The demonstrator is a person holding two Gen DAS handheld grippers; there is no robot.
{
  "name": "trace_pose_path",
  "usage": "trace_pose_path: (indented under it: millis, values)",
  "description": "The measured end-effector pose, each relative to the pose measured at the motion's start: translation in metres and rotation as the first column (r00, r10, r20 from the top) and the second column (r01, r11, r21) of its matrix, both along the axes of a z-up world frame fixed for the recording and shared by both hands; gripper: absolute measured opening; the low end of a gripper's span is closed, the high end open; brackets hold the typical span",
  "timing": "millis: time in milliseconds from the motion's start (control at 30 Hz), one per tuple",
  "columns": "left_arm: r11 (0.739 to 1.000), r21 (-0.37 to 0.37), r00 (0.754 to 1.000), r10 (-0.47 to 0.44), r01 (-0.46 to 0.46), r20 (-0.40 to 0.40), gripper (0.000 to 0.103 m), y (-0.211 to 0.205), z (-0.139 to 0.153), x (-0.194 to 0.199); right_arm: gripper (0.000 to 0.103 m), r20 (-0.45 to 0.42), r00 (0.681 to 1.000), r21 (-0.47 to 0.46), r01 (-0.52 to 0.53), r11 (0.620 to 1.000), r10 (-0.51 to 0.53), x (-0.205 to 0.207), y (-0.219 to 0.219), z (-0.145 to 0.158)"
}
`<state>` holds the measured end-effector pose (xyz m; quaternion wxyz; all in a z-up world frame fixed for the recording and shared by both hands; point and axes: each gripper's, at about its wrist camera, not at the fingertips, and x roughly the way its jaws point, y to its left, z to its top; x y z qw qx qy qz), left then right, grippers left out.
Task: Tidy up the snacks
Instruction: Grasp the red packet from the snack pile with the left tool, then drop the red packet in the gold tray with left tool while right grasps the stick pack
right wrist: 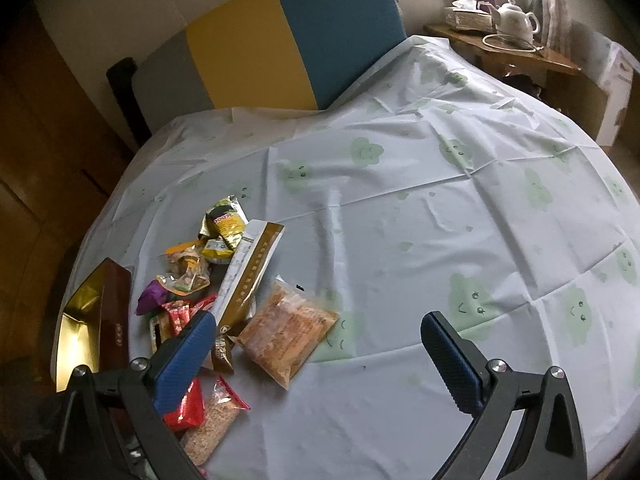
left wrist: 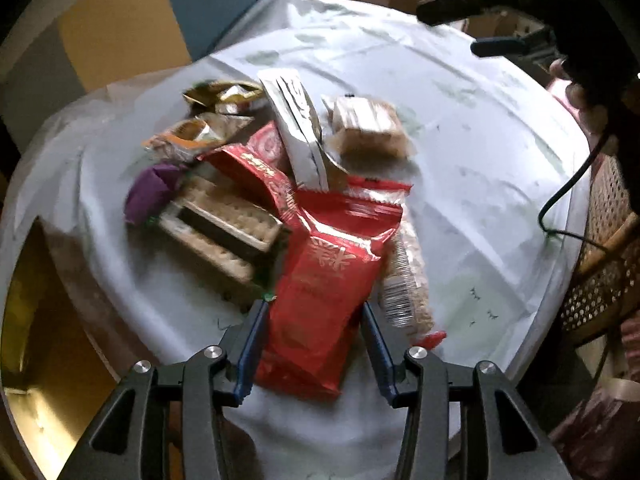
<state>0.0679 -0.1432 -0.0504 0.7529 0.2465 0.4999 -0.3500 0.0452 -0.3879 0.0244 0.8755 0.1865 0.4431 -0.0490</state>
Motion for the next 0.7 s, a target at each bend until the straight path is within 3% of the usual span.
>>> trace_pose_path:
  millis: [167,433,500,567,700]
  values:
    - [1.000,-0.010,0.999,0.014,-0.014,-0.047,0.050,-0.006,-0.013,0.009,0.103,-0.006,1.000,-0.005,-0.008,1.000,0.008,0.002,0.001,0.000]
    - [0.987,-0.129,0.995,0.095,-0.100,-0.038,0.044,0.011,-0.016,-0.011,0.102,-0.025,1.000,-0.049,-0.017,0.999,0.015,0.005,0.006,-0.004]
    - [0.976,-0.175,0.992,0.121,-0.127,-0.043,0.044,0.018,-0.013,-0.020,0.097,-0.033,0.999,-0.060,-0.018,0.998,0.016,0.005,0.007,-0.005]
    - [0.961,-0.230,0.988,0.145,-0.153,-0.052,0.044,0.028,-0.007,-0.033,0.084,-0.045,0.999,-0.055,-0.023,0.998,0.020,0.007,0.008,-0.008]
    - [0.938,-0.297,0.984,0.171,-0.181,-0.058,0.044,0.041,0.006,-0.041,0.075,-0.071,0.997,-0.052,-0.047,0.998,0.043,0.009,0.016,-0.014]
